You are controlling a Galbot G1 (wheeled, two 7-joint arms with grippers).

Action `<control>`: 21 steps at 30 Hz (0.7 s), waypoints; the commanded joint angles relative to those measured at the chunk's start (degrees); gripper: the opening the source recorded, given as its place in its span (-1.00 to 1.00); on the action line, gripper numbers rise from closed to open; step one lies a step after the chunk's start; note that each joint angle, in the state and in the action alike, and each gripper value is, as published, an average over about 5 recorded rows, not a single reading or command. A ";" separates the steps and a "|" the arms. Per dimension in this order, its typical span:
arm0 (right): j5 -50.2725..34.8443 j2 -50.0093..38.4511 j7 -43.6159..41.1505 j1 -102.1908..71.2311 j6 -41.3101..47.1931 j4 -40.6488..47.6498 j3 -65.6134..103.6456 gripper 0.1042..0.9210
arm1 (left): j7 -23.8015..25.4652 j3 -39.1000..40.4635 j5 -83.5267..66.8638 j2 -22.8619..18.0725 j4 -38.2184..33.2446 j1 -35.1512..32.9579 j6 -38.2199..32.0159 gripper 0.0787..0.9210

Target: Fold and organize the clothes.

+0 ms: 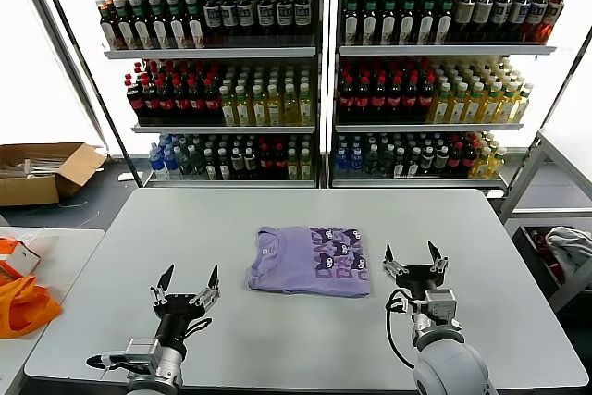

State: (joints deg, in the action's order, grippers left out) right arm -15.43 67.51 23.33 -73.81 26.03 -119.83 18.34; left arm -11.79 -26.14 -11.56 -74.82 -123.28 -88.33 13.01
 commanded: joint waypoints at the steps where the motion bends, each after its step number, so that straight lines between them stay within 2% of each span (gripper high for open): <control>1: 0.51 -0.33 -0.09 -0.29 0.00 -0.36 0.05 0.76 | -0.16 0.03 0.70 -0.10 0.15 -0.10 -0.56 0.77; 17: 0.72 -0.18 -0.08 -1.19 -0.37 -0.47 -0.08 0.76 | -0.33 -0.32 0.05 -0.32 -1.05 -0.80 -0.38 0.77; 21: 0.78 -0.13 -0.11 -1.22 -0.37 -0.49 -0.21 0.76 | 0.00 -0.74 1.45 -0.52 -1.90 -1.00 1.67 0.77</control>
State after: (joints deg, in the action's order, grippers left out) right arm -14.75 67.42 23.23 -74.97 25.70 -120.30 18.16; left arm -12.12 -26.53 -11.58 -75.24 -124.39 -89.18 12.75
